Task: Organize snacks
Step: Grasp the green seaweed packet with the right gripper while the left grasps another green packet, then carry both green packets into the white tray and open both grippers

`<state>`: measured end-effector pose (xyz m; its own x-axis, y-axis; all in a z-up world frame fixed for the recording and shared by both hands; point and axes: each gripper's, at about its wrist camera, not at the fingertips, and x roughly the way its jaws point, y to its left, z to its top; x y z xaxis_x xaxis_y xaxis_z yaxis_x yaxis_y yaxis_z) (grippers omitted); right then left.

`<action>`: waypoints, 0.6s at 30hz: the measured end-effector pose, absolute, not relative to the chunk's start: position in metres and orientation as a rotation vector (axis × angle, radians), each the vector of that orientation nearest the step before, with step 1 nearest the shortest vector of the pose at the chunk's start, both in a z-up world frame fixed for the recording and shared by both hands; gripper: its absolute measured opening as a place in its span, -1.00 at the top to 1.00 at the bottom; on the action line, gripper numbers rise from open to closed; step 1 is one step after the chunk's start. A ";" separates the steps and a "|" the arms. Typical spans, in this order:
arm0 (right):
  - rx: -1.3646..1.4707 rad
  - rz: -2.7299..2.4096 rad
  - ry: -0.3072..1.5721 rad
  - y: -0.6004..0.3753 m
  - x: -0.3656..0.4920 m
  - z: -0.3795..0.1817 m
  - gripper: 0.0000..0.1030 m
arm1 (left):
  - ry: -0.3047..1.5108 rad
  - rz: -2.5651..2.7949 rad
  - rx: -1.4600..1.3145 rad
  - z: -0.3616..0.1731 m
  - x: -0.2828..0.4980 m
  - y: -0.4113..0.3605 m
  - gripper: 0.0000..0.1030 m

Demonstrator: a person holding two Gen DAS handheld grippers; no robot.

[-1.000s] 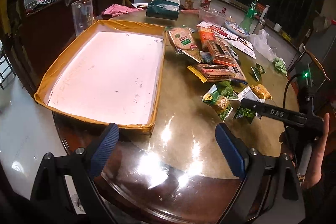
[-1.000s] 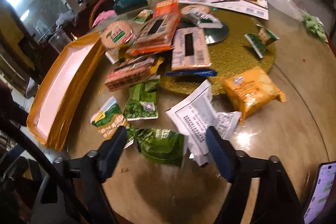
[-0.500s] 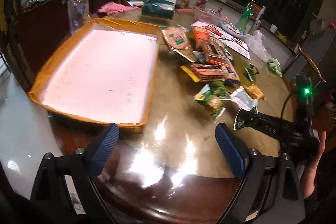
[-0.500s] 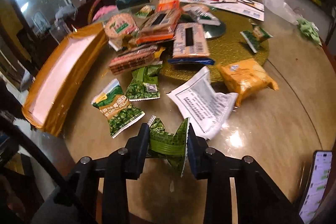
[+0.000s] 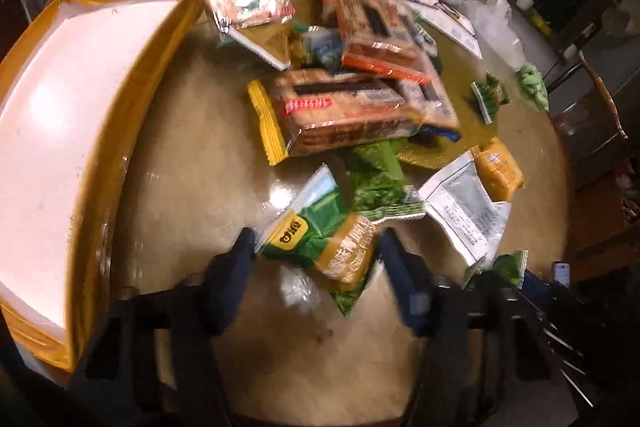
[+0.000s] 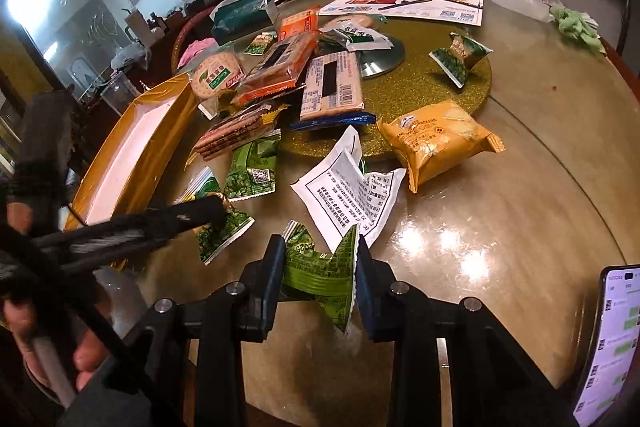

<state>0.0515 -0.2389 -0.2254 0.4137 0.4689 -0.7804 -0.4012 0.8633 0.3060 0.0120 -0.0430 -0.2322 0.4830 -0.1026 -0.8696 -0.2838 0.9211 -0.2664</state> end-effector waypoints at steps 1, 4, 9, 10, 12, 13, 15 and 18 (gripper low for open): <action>0.076 0.553 1.006 -0.239 0.052 -0.226 0.37 | 1.058 0.129 -0.400 -0.232 0.010 -0.043 -0.06; 0.078 0.570 1.005 -0.237 0.054 -0.227 0.37 | 1.043 0.109 -0.454 -0.232 0.002 -0.038 0.14; 0.061 0.601 0.989 -0.228 0.052 -0.222 0.37 | 1.024 0.076 -0.467 -0.222 -0.014 -0.029 0.49; 0.058 0.601 0.984 -0.227 0.051 -0.220 0.37 | 1.027 0.066 -0.477 -0.222 -0.018 -0.028 0.50; 0.061 0.609 0.979 -0.224 0.049 -0.216 0.37 | 1.025 0.035 -0.522 -0.218 -0.028 -0.022 0.54; 0.061 0.616 0.976 -0.221 0.048 -0.212 0.37 | 1.011 0.014 -0.552 -0.210 -0.039 -0.018 0.54; 0.055 0.638 0.946 -0.214 0.042 -0.198 0.37 | 0.972 -0.007 -0.581 -0.191 -0.056 -0.008 0.55; 0.063 0.725 0.906 -0.193 0.032 -0.175 0.37 | 0.884 0.036 -0.579 -0.148 -0.094 0.026 0.55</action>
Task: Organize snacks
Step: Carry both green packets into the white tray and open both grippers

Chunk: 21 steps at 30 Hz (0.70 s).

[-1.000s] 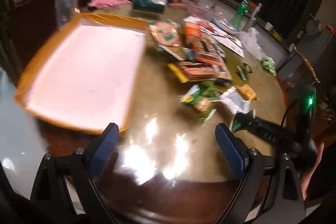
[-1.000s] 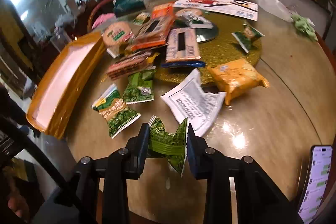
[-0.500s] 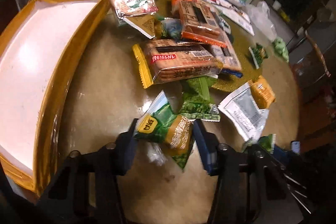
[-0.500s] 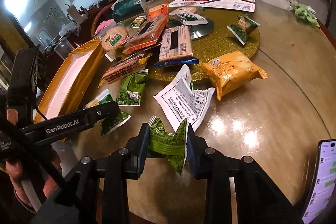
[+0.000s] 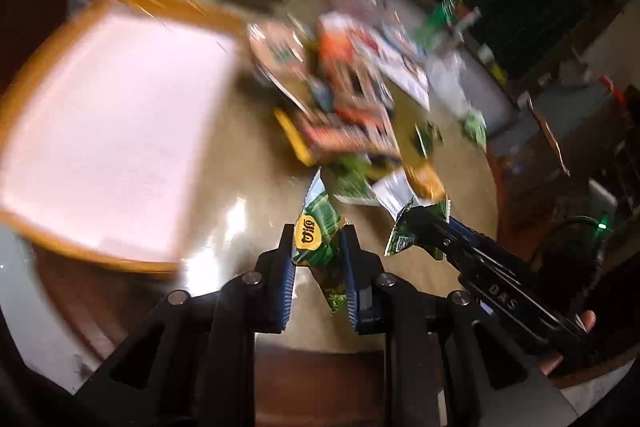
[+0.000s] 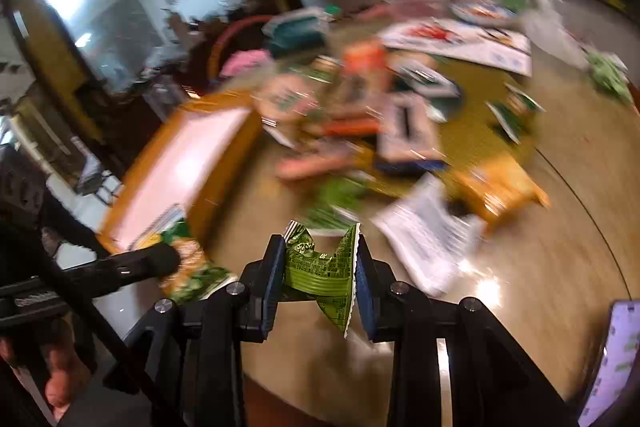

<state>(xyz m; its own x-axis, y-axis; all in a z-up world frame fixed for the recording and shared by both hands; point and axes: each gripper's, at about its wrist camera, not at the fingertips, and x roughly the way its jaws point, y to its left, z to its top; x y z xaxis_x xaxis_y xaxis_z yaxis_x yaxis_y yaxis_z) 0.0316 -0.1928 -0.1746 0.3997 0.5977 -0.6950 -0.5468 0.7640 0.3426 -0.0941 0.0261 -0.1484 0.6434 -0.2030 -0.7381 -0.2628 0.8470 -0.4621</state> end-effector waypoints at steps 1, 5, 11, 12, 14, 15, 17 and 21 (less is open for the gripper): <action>0.063 0.768 0.898 -0.179 0.028 -0.167 0.37 | 0.866 0.067 -0.569 -0.138 -0.104 0.040 0.55; 0.002 0.915 0.880 -0.107 0.009 -0.149 0.37 | 0.831 0.210 -0.549 -0.127 -0.126 0.096 0.55; -0.163 1.003 0.926 0.011 -0.012 -0.170 0.37 | 0.938 0.302 -0.556 -0.175 -0.118 0.154 0.55; -0.187 0.999 0.944 0.022 -0.016 -0.178 0.37 | 0.950 0.309 -0.573 -0.183 -0.116 0.158 0.55; -0.224 0.998 0.972 0.037 -0.019 -0.192 0.37 | 0.979 0.301 -0.578 -0.193 -0.111 0.163 0.55; -0.245 0.984 0.976 0.042 -0.021 -0.196 0.35 | 0.988 0.307 -0.567 -0.197 -0.108 0.164 0.54; -0.288 0.962 0.976 0.049 -0.024 -0.204 0.31 | 0.983 0.317 -0.574 -0.201 -0.104 0.164 0.46; -0.264 0.999 0.978 0.047 -0.024 -0.202 -0.08 | 0.945 0.299 -0.556 -0.196 -0.113 0.164 -0.41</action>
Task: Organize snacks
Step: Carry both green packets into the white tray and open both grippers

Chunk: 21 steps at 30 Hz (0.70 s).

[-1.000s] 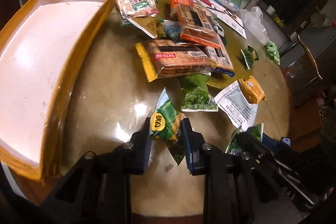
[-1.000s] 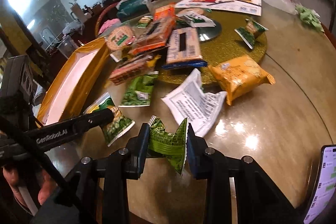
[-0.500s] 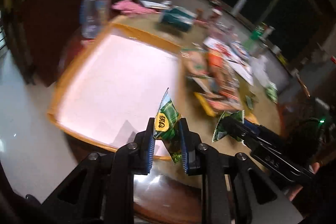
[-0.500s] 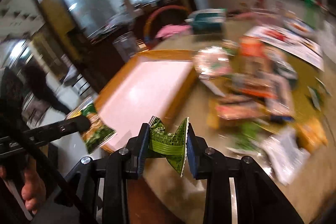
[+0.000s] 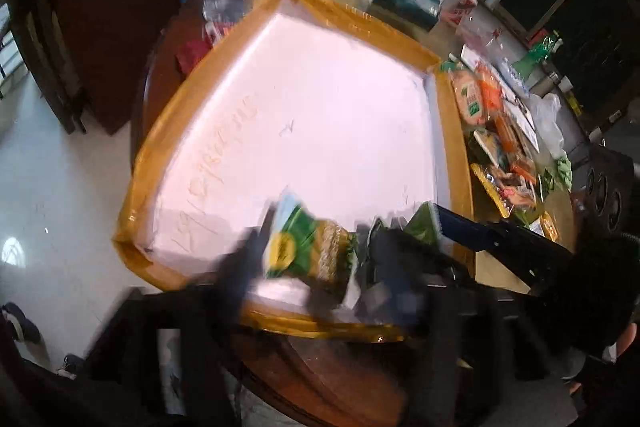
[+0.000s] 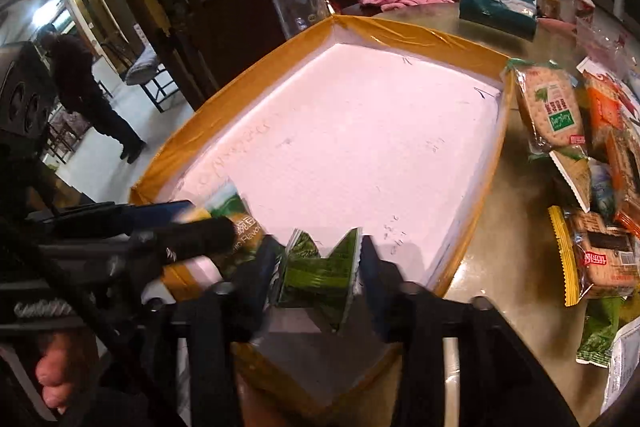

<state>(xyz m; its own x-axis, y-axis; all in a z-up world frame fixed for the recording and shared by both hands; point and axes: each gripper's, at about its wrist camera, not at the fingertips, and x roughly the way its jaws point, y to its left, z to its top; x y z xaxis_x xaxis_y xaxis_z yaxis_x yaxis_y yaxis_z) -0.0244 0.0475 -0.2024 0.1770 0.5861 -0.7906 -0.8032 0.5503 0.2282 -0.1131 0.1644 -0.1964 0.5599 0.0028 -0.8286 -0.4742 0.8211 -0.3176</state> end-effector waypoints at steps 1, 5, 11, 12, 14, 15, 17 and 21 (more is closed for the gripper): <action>-0.252 0.991 0.959 0.044 -0.024 -0.197 -0.13 | 0.897 0.332 -0.535 -0.188 -0.119 0.163 -0.46; -0.186 0.986 0.887 0.021 -0.023 -0.173 -0.39 | 0.792 0.359 -0.540 -0.167 -0.136 0.159 -0.57; -0.052 0.940 0.876 -0.035 -0.010 -0.164 -0.43 | 0.756 0.392 -0.473 -0.157 -0.144 0.130 -0.58; -0.033 0.923 0.869 -0.045 -0.007 -0.164 -0.43 | 0.752 0.389 -0.466 -0.156 -0.144 0.125 -0.58; -0.001 0.889 0.863 -0.063 0.001 -0.166 -0.43 | 0.756 0.366 -0.460 -0.154 -0.139 0.112 -0.58; 0.015 0.866 0.871 -0.075 0.006 -0.169 -0.43 | 0.765 0.353 -0.451 -0.153 -0.136 0.104 -0.58; 0.028 0.830 0.898 -0.090 0.017 -0.173 -0.43 | 0.781 0.328 -0.433 -0.153 -0.128 0.090 -0.58; 0.032 0.770 0.955 -0.120 0.035 -0.181 -0.43 | 0.811 0.279 -0.406 -0.154 -0.111 0.065 -0.58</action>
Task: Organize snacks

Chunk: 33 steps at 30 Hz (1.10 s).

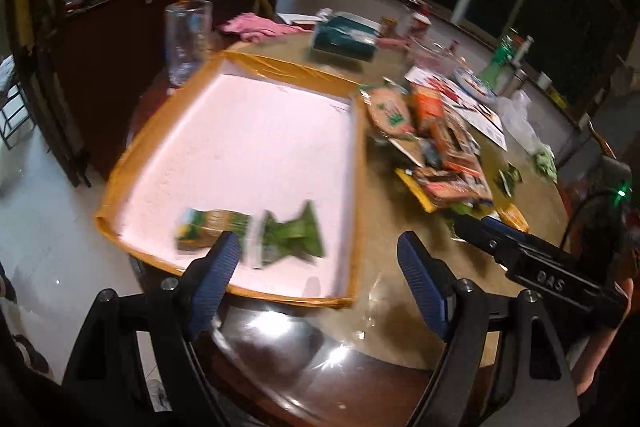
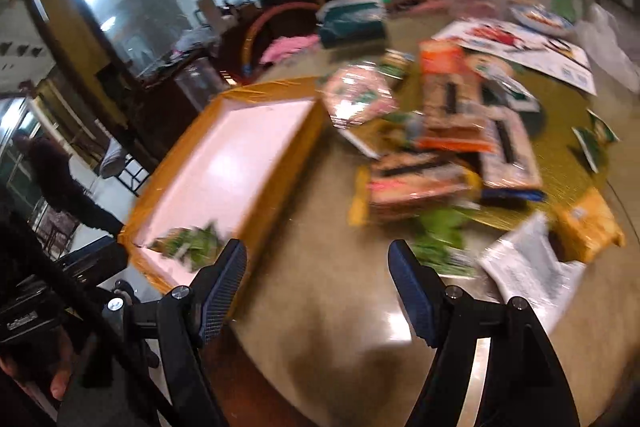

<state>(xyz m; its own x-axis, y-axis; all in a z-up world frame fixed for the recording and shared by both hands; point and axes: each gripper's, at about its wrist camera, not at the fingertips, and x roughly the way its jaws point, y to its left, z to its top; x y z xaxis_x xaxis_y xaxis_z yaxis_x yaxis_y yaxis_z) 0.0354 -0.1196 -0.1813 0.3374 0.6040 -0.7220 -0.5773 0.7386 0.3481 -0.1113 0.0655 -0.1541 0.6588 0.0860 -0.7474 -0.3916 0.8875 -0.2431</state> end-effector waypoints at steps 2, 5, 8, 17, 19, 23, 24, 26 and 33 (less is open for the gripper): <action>0.047 0.748 0.976 -0.133 0.043 -0.185 -0.43 | 0.823 0.263 -0.383 -0.152 -0.103 0.054 -0.58; 0.061 0.707 0.992 -0.151 0.047 -0.191 -0.43 | 0.828 0.234 -0.344 -0.149 -0.095 0.039 -0.58; 0.083 0.689 1.002 -0.160 0.054 -0.195 -0.43 | 0.826 0.220 -0.320 -0.150 -0.090 0.032 -0.58; 0.043 0.631 1.026 -0.157 0.067 -0.196 -0.42 | 0.833 0.194 -0.302 -0.155 -0.084 0.034 -0.59; 0.032 0.628 1.024 -0.150 0.069 -0.195 -0.43 | 0.822 0.191 -0.309 -0.154 -0.087 0.040 -0.58; -0.002 0.625 1.037 -0.134 0.070 -0.199 -0.42 | 0.810 0.191 -0.329 -0.158 -0.090 0.052 -0.58; -0.007 0.620 1.045 -0.131 0.070 -0.201 -0.43 | 0.812 0.190 -0.344 -0.160 -0.091 0.057 -0.58; -0.021 0.620 1.064 -0.123 0.071 -0.205 -0.43 | 0.807 0.184 -0.367 -0.162 -0.093 0.064 -0.59; -0.068 0.608 1.066 -0.108 0.068 -0.206 -0.42 | 0.795 0.174 -0.421 -0.168 -0.100 0.077 -0.58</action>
<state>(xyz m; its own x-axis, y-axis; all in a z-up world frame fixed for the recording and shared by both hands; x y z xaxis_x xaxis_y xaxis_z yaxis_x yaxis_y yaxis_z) 0.0676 -0.1076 -0.2058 0.3376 0.4342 -0.8352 -0.4976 0.8355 0.2332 -0.1000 0.0768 -0.1676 0.6912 -0.0050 -0.7226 -0.3068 0.9034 -0.2997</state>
